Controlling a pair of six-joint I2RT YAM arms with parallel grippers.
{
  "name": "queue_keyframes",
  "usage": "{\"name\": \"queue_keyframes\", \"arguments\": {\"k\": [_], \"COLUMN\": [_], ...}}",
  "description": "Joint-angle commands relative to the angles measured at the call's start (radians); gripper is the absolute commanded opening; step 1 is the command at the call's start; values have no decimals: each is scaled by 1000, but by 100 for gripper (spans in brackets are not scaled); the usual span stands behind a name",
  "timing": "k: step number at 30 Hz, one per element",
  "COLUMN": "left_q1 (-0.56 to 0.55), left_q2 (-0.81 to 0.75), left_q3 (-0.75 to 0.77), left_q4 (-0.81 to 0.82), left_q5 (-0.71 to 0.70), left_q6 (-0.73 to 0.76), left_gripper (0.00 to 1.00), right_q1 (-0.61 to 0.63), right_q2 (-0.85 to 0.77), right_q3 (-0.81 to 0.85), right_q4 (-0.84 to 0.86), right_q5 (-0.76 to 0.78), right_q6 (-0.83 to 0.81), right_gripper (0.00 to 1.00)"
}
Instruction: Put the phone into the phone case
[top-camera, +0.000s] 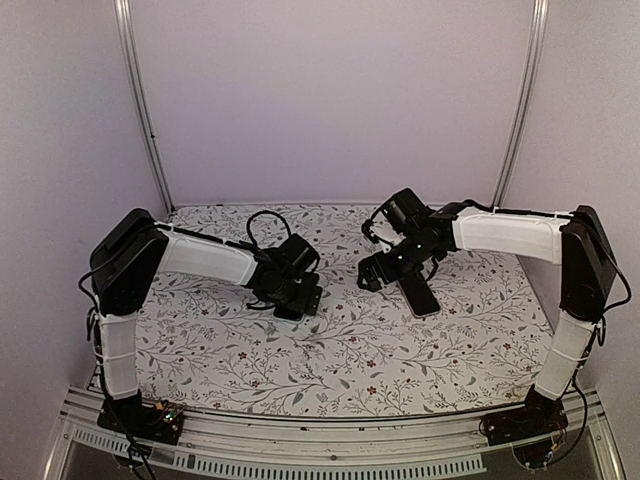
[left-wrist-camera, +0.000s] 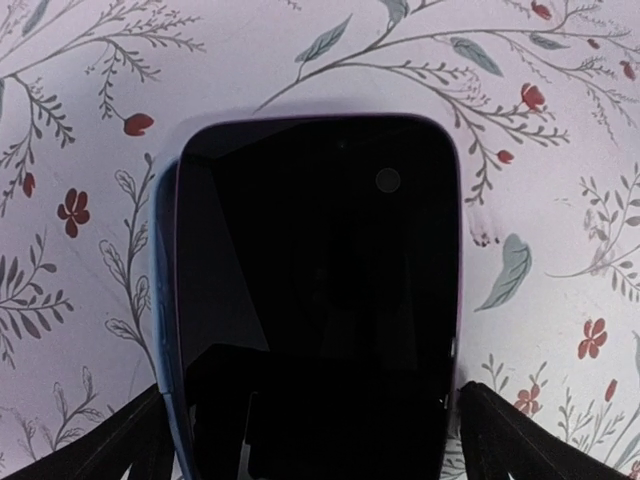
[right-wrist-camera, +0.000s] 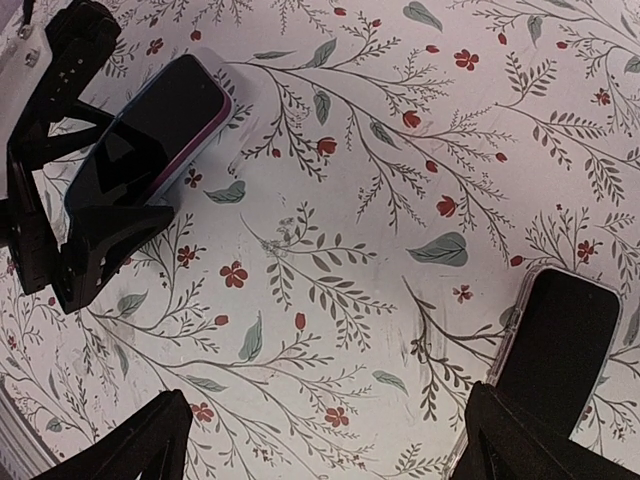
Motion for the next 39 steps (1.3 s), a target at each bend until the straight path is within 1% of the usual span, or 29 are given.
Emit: {"name": "queue_keyframes", "arguments": {"k": [1,2,3,5,7,9,12,14,17,18,20,22,24,26,30,33,36,39], "left_q1": [-20,-21,-21,-19,-18,-19,-24,-34,-57,-66,-89,-114,-131,-141,-167,-180,-185,-197], "left_q2": [54,58,60,56,45,24,-22,-57,-104,-120,-162,-203,-227,-230,-241,-271,-319,-335], "left_q3": [-14,-15,-17,-23,-30,-46,-88,-116,-172,-194,-259,-324,-370,-382,-396,-423,-474,-490], "left_q4": [28,35,39,42,47,73,144,191,270,299,384,480,570,595,641,693,765,813], "left_q5": [65,72,71,60,62,81,114,115,64,36,-34,-97,-134,-148,-188,-220,-236,-242], "left_q6": [23,31,38,46,50,55,70,80,88,86,86,101,119,130,163,171,167,189], "left_gripper": [99,99,97,86,70,56,44,39,36,33,30,30,30,30,30,30,30,30], "right_q1": [0,1,1,2,1,0,0,1,0,-2,-16,-47,-62,-50,-20,-20,-21,-19], "right_q2": [-41,-41,-44,-48,-52,-54,-55,-57,-58,-55,-42,-22,17,56,133,173,179,192], "right_q3": [-12,-12,-11,-10,-10,-10,-14,-24,-43,-48,-75,-123,-149,-134,-97,-115,-144,-153], "right_q4": [7,6,6,6,7,12,42,90,220,279,441,614,728,758,750,751,755,806], "right_q5": [0,1,1,1,-1,-8,-41,-73,-157,-196,-278,-372,-414,-409,-420,-440,-443,-524], "right_q6": [-1,-1,-1,-2,-1,0,12,34,113,138,227,380,502,543,535,558,565,564], "right_gripper": [99,99,99,99,99,99,99,99,99,99,99,99,99,99,99,99,99,99]}}
